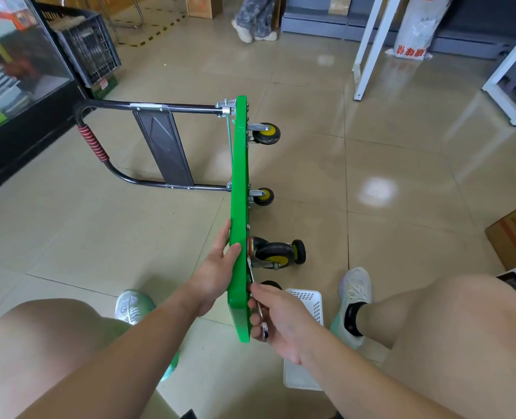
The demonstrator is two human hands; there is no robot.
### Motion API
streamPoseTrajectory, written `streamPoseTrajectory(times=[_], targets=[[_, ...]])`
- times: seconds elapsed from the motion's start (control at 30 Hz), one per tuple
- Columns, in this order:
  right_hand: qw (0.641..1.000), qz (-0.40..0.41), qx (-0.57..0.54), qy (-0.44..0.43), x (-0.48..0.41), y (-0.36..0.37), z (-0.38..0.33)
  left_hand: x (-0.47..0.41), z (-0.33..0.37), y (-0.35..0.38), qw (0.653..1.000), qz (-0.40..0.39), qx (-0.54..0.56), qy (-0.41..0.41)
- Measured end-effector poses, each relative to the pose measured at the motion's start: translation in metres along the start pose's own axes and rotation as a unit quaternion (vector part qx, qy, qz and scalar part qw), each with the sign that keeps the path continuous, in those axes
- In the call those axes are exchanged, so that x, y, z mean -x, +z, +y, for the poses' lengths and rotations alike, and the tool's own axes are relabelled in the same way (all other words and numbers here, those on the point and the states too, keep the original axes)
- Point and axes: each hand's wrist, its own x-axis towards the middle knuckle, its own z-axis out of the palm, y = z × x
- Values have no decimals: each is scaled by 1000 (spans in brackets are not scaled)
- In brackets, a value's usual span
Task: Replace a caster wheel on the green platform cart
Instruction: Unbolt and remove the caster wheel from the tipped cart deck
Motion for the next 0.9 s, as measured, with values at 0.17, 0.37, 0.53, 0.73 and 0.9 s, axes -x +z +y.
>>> streamPoseTrajectory(times=[0.17, 0.37, 0.53, 0.73, 0.9], targets=[[1000, 4, 21, 6, 2, 3, 0, 0, -1, 1, 1000, 1, -6, 5], [999, -45, 14, -11, 6, 0, 1, 1, -2, 2, 1000, -15, 3, 10], [994, -105, 19, -35, 8, -7, 0, 3, -3, 2, 999, -23, -21, 30], [993, -106, 12, -41, 7, -5, 2, 2, -2, 2, 997, -27, -52, 46], [992, -117, 12, -46, 5, -6, 5, -1, -4, 1, 997, -28, -59, 50]])
